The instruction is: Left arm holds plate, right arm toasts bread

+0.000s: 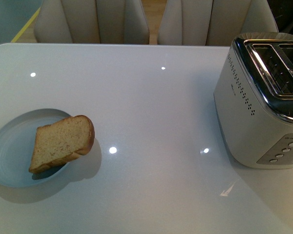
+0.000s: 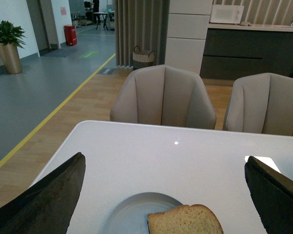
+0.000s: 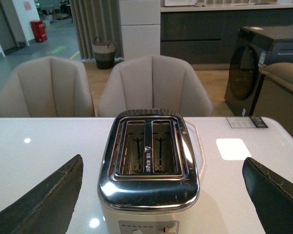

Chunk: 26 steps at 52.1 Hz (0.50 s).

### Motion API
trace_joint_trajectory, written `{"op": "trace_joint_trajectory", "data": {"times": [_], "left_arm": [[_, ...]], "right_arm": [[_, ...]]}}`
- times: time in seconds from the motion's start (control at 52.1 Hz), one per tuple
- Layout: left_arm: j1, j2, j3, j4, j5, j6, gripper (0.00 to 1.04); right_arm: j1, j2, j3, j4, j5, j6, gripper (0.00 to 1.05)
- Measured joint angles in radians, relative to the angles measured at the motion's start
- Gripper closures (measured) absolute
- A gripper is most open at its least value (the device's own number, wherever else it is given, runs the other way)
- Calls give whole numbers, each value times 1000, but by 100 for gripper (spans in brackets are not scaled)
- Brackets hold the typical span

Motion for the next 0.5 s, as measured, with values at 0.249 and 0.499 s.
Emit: {"op": "trace_joint_trajectory", "data": {"times": [0.249, 0.499], "left_arm": [[0, 0, 0, 0, 0, 0, 7], [0, 0, 0, 0, 0, 0, 7]], "right_arm": [[0, 0, 0, 0, 0, 0, 9], [0, 0, 0, 0, 0, 0, 9]]}}
